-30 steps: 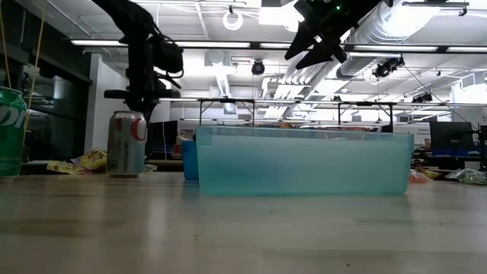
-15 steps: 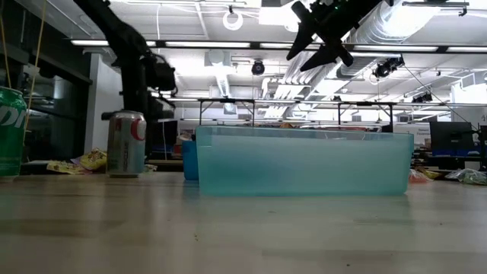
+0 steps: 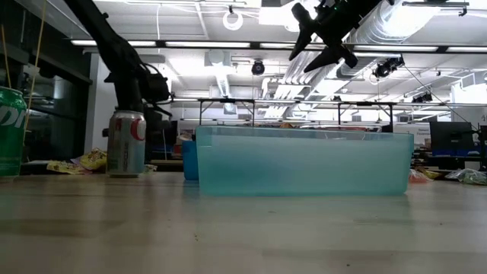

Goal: Sort candy
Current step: Put the green candy into the blue bin

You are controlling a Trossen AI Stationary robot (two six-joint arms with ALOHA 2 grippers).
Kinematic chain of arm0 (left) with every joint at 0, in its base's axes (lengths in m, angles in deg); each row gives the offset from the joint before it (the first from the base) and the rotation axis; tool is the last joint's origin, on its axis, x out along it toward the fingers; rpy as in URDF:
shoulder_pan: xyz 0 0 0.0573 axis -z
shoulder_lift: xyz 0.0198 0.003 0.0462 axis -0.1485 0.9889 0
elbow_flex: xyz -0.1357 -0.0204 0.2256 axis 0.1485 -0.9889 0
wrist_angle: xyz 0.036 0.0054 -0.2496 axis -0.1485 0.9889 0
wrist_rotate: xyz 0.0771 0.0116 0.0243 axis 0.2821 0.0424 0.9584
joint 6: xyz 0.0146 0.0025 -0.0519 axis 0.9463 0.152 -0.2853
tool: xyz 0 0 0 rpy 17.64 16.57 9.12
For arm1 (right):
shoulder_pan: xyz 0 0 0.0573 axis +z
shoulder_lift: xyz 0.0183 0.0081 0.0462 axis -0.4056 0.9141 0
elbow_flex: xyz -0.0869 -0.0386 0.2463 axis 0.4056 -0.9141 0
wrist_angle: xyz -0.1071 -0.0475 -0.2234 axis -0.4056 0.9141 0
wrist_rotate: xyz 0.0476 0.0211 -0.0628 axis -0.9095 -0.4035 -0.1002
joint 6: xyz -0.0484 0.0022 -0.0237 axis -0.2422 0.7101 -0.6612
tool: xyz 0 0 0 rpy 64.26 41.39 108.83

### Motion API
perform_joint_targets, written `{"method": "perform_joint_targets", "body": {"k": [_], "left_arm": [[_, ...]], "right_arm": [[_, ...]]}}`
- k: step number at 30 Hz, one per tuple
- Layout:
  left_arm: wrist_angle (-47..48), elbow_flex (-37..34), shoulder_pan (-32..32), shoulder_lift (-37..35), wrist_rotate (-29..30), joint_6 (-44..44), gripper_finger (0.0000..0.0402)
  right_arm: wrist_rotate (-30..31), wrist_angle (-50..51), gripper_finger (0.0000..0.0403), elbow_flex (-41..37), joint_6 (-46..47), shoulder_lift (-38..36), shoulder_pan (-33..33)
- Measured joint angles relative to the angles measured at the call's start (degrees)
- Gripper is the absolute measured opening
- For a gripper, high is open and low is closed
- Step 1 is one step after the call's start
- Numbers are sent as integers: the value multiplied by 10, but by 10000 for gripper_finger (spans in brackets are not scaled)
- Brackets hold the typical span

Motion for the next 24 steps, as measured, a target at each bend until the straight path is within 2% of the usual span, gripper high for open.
{"method": "perform_joint_targets", "body": {"k": [10,14,17,21,22,24], "left_arm": [[-15,3,34,66,17,7,198],[-15,3,41,65,24,12,187],[-9,5,41,50,23,22,137],[-4,27,37,6,-1,20,26],[-3,33,33,-10,-6,17,14],[5,49,28,-43,-8,6,18]], "right_arm": [[3,0,220,0,0,0,0],[3,0,220,0,0,0,0],[4,1,220,0,-1,0,0],[4,5,220,-5,-10,0,0],[5,5,220,-9,-14,0,0],[4,7,220,-19,-20,0,0]]}}
